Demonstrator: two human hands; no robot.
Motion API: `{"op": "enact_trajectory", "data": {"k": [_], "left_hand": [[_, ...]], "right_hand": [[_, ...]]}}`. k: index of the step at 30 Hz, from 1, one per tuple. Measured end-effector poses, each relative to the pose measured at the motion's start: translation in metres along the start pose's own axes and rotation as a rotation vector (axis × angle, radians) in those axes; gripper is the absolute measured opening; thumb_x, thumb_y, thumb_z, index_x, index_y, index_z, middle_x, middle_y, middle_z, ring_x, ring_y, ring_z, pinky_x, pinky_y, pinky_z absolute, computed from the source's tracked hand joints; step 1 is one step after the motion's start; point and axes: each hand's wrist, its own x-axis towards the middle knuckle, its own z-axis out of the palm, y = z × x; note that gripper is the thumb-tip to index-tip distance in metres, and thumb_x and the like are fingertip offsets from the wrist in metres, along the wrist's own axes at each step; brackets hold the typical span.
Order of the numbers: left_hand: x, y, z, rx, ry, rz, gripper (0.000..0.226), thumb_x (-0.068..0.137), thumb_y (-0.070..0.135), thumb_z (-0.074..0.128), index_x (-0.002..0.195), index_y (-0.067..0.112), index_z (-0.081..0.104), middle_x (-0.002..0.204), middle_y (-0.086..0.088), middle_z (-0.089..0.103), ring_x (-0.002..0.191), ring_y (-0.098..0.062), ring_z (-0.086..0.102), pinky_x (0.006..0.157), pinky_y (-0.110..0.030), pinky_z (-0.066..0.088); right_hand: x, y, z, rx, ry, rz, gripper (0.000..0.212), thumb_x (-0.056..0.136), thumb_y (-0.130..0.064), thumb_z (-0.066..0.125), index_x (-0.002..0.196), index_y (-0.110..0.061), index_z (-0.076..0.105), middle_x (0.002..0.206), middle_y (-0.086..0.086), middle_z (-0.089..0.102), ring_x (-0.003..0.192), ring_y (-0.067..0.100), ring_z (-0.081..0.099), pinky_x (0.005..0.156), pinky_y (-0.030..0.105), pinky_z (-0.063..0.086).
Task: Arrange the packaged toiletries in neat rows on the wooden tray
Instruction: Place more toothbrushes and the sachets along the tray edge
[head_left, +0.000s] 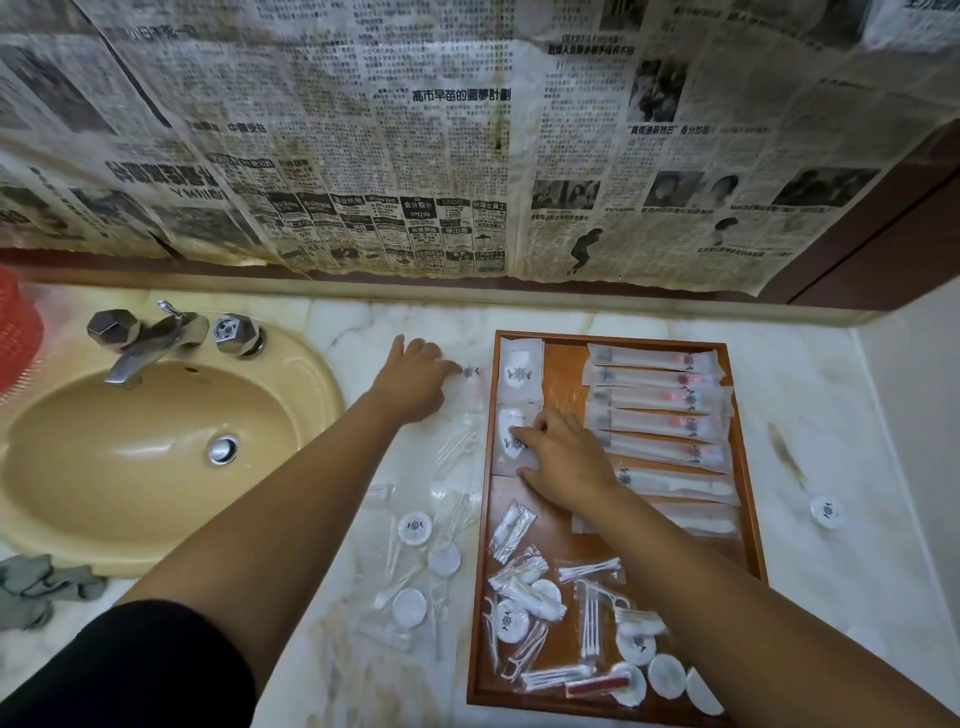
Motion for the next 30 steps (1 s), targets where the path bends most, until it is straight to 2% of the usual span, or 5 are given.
{"op": "enact_trajectory", "data": {"k": [10,15,20,26,30], "left_hand": [[-0.04,0.004,-0.004,-0.202,-0.001,-0.151,0.014,0.092,0.024,0.064,0.105,0.026,0.059,0.095,0.01,0.067,0.106,-0.021,0.059,0.117,-0.053,0.01],[-0.072,0.022,-0.026,-1.151,0.063,-0.364,0.016,0.08,0.026,0.082,0.094,0.023,0.074,0.091,0.007,0.074,0.085,-0.014,0.066,0.076,-0.028,0.051],[-0.088,0.088,-0.035,-1.702,0.11,-0.588,0.017,0.083,0.018,0.081,0.093,0.013,0.069,0.082,-0.001,0.071,0.062,-0.005,0.061,0.056,-0.019,0.042],[-0.087,0.126,-0.008,-1.632,0.127,-0.644,0.023,0.089,0.029,0.076,0.084,0.007,0.072,0.081,-0.002,0.07,0.069,-0.012,0.06,0.062,-0.022,0.045],[-0.083,0.122,-0.001,-1.478,0.184,-0.525,0.027,0.093,0.026,0.069,0.077,0.005,0.073,0.086,0.0,0.076,0.082,-0.013,0.068,0.067,-0.016,0.048]], "right_hand": [[-0.01,-0.002,-0.009,0.211,0.072,0.066,0.063,0.088,-0.041,0.073,0.144,-0.024,0.049,0.142,-0.001,0.049,0.131,0.023,0.045,0.106,0.036,0.041],[-0.024,-0.013,-0.033,0.694,0.149,0.226,0.042,0.086,-0.044,0.077,0.123,-0.029,0.063,0.113,-0.013,0.064,0.096,0.003,0.06,0.077,0.02,0.045],[-0.031,-0.026,-0.046,1.158,0.059,0.354,0.038,0.087,-0.035,0.079,0.118,-0.018,0.066,0.101,0.001,0.073,0.075,0.007,0.067,0.063,0.017,0.05],[-0.036,-0.01,-0.039,1.304,0.135,0.522,0.019,0.093,-0.013,0.072,0.112,-0.012,0.068,0.076,0.003,0.069,0.049,0.004,0.057,0.046,0.015,0.045],[-0.029,0.009,-0.036,1.293,0.175,0.579,0.017,0.092,-0.007,0.072,0.109,-0.008,0.068,0.077,0.01,0.07,0.054,0.015,0.058,0.056,0.029,0.053]]}}
